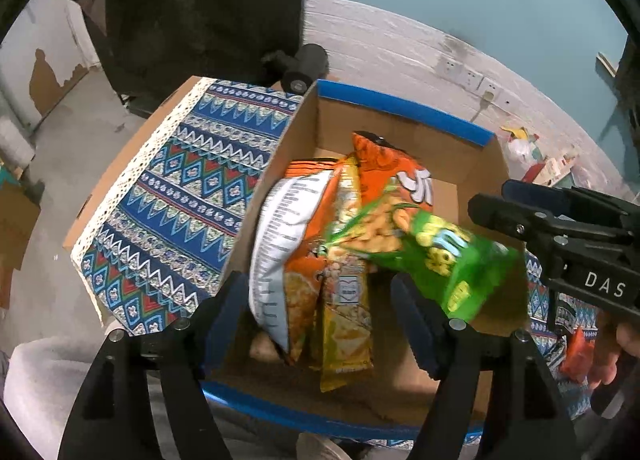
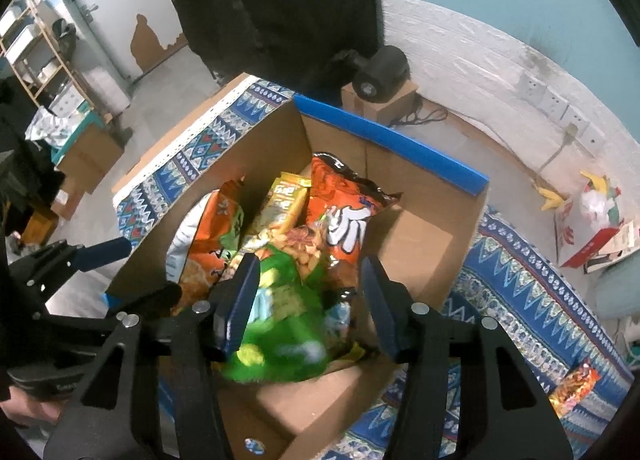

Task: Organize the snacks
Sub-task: 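Move both open tools back over the remaining snacks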

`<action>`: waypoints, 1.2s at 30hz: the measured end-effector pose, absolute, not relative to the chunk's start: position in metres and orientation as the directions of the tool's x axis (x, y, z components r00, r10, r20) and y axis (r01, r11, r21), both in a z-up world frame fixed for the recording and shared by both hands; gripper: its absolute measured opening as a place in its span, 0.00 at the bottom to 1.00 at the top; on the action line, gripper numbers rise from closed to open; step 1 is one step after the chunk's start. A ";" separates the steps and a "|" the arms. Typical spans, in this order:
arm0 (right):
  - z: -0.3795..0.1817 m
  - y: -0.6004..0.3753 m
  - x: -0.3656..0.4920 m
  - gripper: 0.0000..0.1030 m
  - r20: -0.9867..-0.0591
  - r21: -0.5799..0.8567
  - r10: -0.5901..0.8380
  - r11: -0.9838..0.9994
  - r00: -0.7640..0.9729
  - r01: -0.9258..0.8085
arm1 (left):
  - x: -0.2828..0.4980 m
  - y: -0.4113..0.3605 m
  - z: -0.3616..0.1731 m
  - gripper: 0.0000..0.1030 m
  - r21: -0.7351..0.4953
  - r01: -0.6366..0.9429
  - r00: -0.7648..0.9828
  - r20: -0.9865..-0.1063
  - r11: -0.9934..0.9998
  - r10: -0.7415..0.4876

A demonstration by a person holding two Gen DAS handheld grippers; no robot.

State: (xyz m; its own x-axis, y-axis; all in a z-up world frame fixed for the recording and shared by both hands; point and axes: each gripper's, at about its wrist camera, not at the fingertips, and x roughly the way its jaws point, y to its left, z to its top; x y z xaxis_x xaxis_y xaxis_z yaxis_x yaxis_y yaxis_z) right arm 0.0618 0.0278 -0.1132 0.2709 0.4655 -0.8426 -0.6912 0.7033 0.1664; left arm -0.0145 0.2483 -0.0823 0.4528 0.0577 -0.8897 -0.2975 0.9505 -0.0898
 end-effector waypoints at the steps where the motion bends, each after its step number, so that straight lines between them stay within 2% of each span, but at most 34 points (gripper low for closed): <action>1: -0.112 0.024 0.062 0.52 -0.842 0.167 0.466 0.705 0.273 -0.689 | -0.014 0.245 -0.082 0.73 -0.091 -0.289 0.454 -0.889 0.953 0.052; 6: -0.108 0.005 0.060 0.66 -0.843 0.140 0.449 0.715 0.296 -0.685 | -0.010 0.230 -0.077 0.73 -0.094 -0.250 0.461 -0.887 0.964 0.033; 21: -0.101 -0.074 0.058 0.71 -0.848 0.118 0.407 0.770 0.340 -0.627 | 0.004 0.169 -0.075 0.73 -0.100 -0.121 0.457 -0.889 0.988 -0.034; 36: -0.115 -0.191 0.056 0.72 -0.871 0.117 0.336 0.850 0.358 -0.513 | 0.017 0.071 -0.081 0.73 -0.088 0.102 0.415 -0.902 0.991 -0.123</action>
State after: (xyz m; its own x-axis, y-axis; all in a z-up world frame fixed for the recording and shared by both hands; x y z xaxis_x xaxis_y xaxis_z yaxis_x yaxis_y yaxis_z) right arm 0.0556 -0.1911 -0.1149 0.3582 0.3362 -0.8710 -0.5131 0.8503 0.1171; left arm 0.0167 0.0706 -0.0810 0.4148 -0.1225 -0.9016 0.1023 0.9909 -0.0876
